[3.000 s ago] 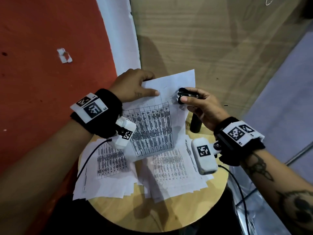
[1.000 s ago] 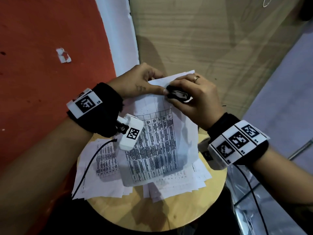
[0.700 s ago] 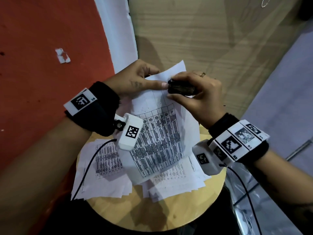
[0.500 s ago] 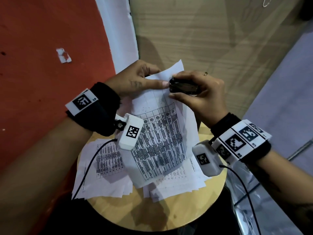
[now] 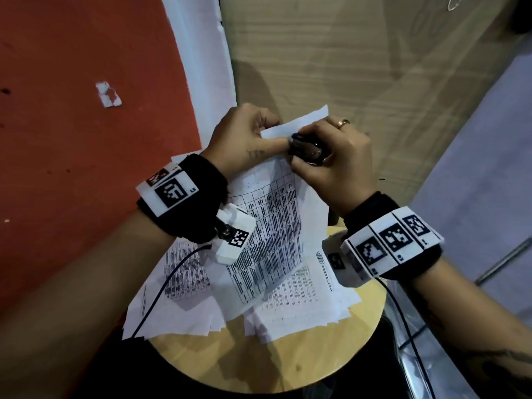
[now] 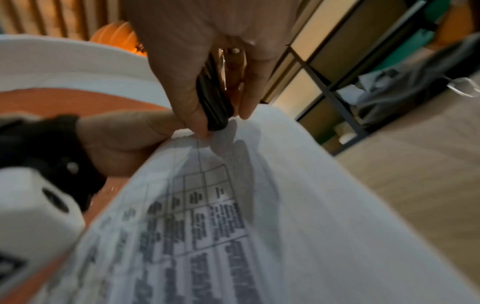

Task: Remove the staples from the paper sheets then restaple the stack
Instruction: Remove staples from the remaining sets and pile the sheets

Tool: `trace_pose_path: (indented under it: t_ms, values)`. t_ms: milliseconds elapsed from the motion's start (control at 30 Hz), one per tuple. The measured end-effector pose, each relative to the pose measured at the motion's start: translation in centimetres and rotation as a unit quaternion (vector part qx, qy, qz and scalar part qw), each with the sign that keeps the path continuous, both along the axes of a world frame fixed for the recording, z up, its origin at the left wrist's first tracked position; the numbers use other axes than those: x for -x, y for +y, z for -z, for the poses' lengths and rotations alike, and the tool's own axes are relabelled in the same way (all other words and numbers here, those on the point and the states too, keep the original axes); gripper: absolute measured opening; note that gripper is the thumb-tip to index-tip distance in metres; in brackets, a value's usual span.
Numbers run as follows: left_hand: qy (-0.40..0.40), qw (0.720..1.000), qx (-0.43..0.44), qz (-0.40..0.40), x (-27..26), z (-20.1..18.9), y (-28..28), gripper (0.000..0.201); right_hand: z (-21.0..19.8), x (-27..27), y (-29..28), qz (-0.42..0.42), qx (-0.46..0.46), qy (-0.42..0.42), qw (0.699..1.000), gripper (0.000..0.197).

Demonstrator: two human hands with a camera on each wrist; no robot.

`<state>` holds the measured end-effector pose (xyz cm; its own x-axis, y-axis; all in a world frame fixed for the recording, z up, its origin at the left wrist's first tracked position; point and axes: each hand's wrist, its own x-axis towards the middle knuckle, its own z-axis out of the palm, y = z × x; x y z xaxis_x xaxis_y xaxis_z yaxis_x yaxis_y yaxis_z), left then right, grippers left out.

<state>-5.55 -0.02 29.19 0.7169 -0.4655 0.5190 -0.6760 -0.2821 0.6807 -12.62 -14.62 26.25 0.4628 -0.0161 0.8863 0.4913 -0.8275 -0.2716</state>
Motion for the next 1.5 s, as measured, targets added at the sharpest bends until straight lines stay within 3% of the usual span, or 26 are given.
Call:
trace_pose_path:
  t_ms: [200, 367, 433, 567, 733, 867, 1000, 1100, 1233, 1367, 1433, 1500]
  values:
    - [0.06, 0.991, 0.067, 0.1, 0.4, 1.1, -0.8, 0.047, 0.7, 0.9, -0.4, -0.083, -0.218, 0.057, 0.971, 0.027]
    - [0.008, 1.0, 0.014, 0.008, -1.1, 2.0, 0.5, 0.018, -0.4, 1.6, -1.5, -0.153, -0.391, 0.072, 0.905, 0.027]
    - [-0.012, 1.0, -0.014, -0.023, -1.7, 2.3, 1.6, 0.019, -0.2, 1.5, -2.5, -0.128, -0.389, 0.087, 0.908, 0.025]
    - [-0.045, 0.997, -0.05, -0.044, -1.8, 2.0, 2.5, 0.02, 3.5, 0.6, -3.1, -0.056, -0.327, 0.2, 0.922, 0.024]
    - [-0.057, 0.993, -0.1, -0.036, -2.8, 1.9, 3.4, 0.046, 5.9, 0.7, -3.5, 0.057, -0.239, 0.293, 0.924, 0.043]
    - [-0.079, 0.989, -0.114, -0.059, -3.4, 2.1, 3.9, 0.054, 4.1, 0.8, -3.3, -0.04, -0.257, 0.321, 0.91, 0.044]
    - [-0.082, 0.99, -0.097, -0.064, -3.0, 2.5, 3.6, 0.059, 2.7, 0.8, -2.4, -0.197, -0.304, 0.396, 0.844, 0.044]
    - [-0.095, 0.988, -0.092, -0.086, -2.4, 2.6, 3.5, 0.065, 2.2, 1.0, -1.6, -0.219, -0.282, 0.459, 0.814, 0.044]
    - [-0.138, 0.974, -0.125, -0.132, -1.3, 2.4, 3.9, 0.065, 2.2, 1.1, -1.3, -0.218, -0.308, 0.46, 0.804, 0.041]
    - [-0.084, 0.978, -0.099, -0.163, -2.2, 2.1, 8.8, 0.037, 2.1, 1.1, -3.0, -0.2, -0.328, 0.443, 0.81, 0.045]
    - [0.017, 0.989, -0.037, -0.142, -2.4, 3.0, 11.7, 0.019, 2.4, 1.2, -4.1, -0.197, -0.343, 0.435, 0.809, 0.055]
    - [0.153, 0.987, 0.026, -0.041, -2.0, 5.0, 13.2, 0.021, 3.1, 1.3, -4.8, -0.216, -0.352, 0.437, 0.799, 0.067]
